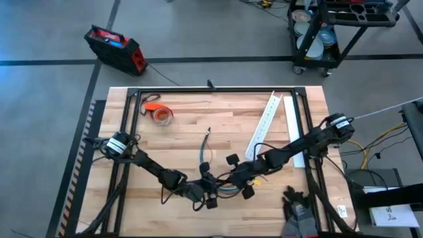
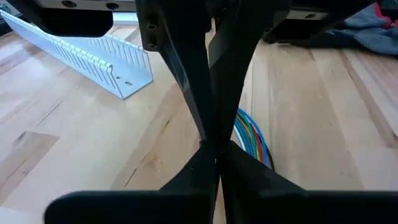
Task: Ziptie cables
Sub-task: Wrap the cables together using a black zip tie
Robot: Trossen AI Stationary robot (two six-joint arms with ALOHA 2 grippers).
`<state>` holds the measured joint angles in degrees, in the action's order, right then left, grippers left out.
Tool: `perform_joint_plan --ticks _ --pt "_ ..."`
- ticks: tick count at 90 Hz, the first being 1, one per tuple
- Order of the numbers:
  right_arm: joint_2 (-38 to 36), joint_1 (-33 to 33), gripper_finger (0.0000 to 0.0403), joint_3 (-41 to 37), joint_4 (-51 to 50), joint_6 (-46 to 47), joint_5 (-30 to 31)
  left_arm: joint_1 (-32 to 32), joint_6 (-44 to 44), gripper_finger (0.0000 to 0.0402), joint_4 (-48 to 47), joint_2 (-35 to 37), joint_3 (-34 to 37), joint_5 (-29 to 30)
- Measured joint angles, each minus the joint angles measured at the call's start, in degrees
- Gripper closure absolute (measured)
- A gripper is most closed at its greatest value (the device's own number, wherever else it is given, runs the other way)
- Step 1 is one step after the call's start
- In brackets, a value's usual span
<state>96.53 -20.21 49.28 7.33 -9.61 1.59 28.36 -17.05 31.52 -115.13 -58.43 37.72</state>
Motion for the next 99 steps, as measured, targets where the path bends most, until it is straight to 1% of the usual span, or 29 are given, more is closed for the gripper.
perform_joint_plan --ticks 14,46,84,89,99 --pt "0.0 -0.02 0.0403 0.0 -0.02 0.0 -0.09 0.0 -0.02 0.0397 0.46 -0.02 0.07 -0.11" --pt "-0.81 -0.02 0.0403 0.09 -2.49 -0.11 0.13 0.51 -3.15 0.04 0.79 -0.02 0.16 0.74" --pt "-1.96 -0.04 0.0403 -0.07 -8.79 0.74 -0.06 1.66 -3.95 0.0401 0.74 -0.02 0.83 2.03" --pt "-2.46 -0.04 0.0403 -0.07 -10.02 0.75 0.57 1.78 -4.08 0.0401 0.69 -0.02 0.86 2.03" --pt "-3.82 -0.14 0.0403 -0.07 -13.82 0.74 3.94 1.98 -4.61 0.0401 0.45 -0.02 1.04 2.14"
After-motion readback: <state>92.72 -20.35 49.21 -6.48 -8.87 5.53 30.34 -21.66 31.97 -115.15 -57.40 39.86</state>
